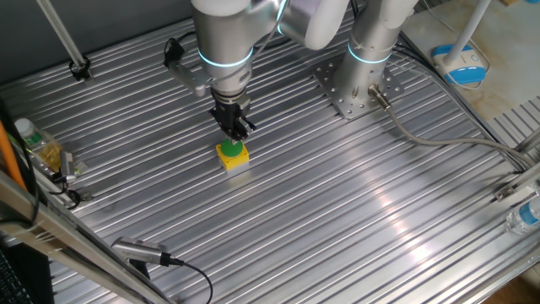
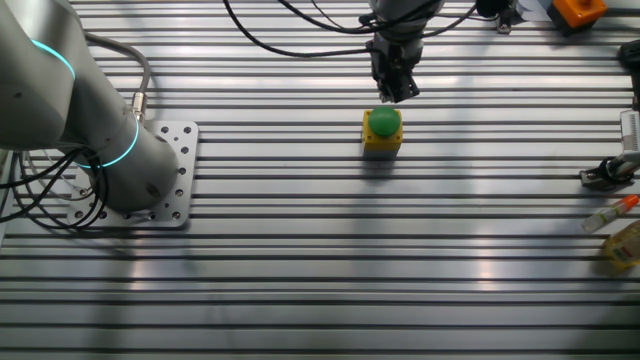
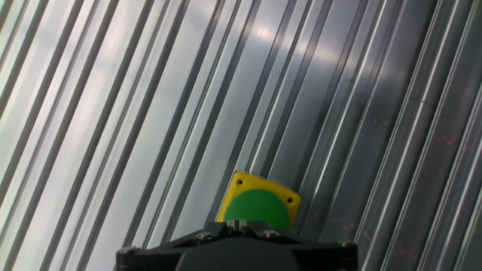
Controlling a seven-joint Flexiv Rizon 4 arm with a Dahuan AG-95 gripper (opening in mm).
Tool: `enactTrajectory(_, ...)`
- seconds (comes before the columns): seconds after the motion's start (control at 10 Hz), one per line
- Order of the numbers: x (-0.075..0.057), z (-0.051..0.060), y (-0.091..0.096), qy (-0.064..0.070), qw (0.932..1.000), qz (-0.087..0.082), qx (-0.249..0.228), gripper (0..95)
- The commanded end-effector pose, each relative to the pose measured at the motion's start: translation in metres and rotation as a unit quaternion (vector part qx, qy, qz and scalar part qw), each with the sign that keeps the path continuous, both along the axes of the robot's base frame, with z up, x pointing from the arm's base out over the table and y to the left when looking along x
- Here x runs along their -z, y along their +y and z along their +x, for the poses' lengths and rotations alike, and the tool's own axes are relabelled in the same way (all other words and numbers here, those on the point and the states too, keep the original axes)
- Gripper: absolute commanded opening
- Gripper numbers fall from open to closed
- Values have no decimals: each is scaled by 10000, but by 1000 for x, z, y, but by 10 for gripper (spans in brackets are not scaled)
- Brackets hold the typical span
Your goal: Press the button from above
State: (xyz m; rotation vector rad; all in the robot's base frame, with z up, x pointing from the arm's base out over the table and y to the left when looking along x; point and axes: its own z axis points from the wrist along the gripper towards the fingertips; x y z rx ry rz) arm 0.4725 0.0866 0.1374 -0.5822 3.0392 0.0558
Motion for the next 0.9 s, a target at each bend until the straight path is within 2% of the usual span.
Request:
enactTrajectory(0.1, 0, 1, 0, -18, 10000, 6, 4, 0)
enactTrajectory(0.3, 0, 1, 0, -148, 9998, 121, 77, 0)
enactTrajectory(0.4, 0, 1, 0, -141, 9995, 250, 102, 0)
enactTrajectory(0.5, 0, 1, 0, -121, 9995, 256, 98, 0)
enactTrajectory(0.7, 0, 1, 0, -95, 9991, 418, 52, 0)
enactTrajectory(0.9, 0, 1, 0, -44, 9991, 425, 14, 0)
